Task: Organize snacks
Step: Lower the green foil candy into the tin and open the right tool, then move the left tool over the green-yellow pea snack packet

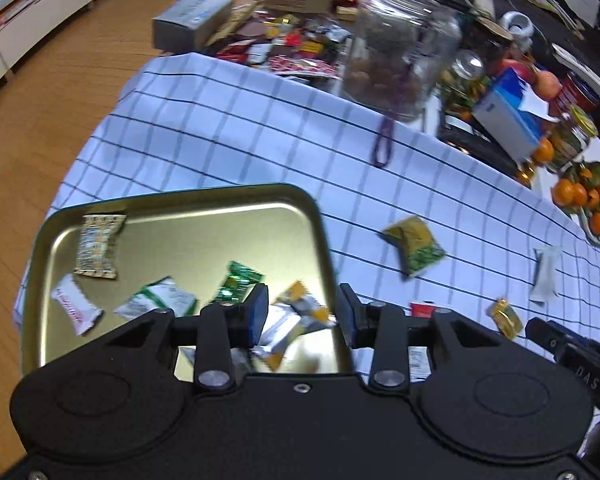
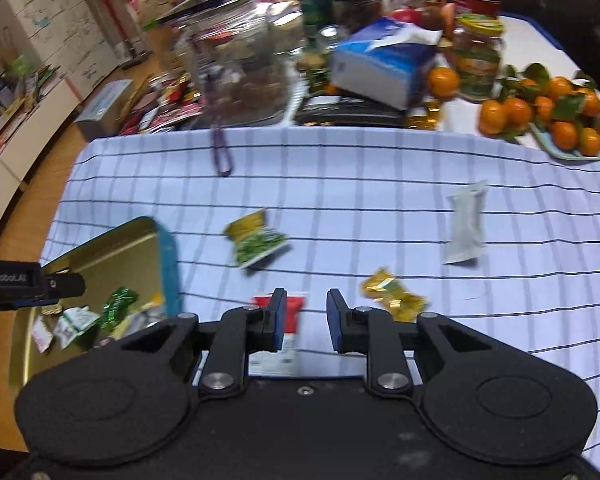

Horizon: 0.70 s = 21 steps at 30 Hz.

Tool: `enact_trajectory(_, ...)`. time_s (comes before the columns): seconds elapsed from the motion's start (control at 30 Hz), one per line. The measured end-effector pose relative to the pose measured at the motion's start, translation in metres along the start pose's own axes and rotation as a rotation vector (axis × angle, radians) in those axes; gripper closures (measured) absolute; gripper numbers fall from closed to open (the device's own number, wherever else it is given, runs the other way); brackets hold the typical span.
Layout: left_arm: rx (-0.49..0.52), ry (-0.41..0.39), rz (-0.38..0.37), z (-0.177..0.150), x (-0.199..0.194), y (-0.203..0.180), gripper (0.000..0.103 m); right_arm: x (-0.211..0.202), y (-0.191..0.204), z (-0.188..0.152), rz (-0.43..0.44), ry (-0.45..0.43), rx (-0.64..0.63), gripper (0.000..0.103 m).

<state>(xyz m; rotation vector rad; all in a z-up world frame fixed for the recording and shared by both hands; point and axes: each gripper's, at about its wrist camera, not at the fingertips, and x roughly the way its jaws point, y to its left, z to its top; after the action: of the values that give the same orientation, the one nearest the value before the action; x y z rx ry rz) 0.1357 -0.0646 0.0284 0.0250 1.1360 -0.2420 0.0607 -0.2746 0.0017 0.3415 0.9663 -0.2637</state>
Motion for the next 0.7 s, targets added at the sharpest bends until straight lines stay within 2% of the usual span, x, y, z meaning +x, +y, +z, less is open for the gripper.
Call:
enact_trajectory(0.3, 0.106, 0.027, -0.009, -0.010, 0.019, -0.063, 0.056, -0.006, -0.070, 0.010, -0.075, 0.002, 0.099, 0.079)
enact_trajectory(0.5, 0.126, 0.029, -0.036, -0.015, 0.031, -0.090, 0.056, 0.001, -0.105, 0.016, -0.087, 0.008, 0.204, 0.079)
enact_trajectory(0.63, 0.131, 0.014, -0.043, -0.016, 0.040, -0.104, 0.056, 0.014, -0.126, 0.011, -0.106, 0.074, 0.284, 0.077)
enact_trajectory(0.7, 0.129, 0.008, -0.041, -0.017, 0.044, -0.108, 0.056, 0.020, -0.131, 0.012, -0.068, 0.110, 0.323, 0.077)
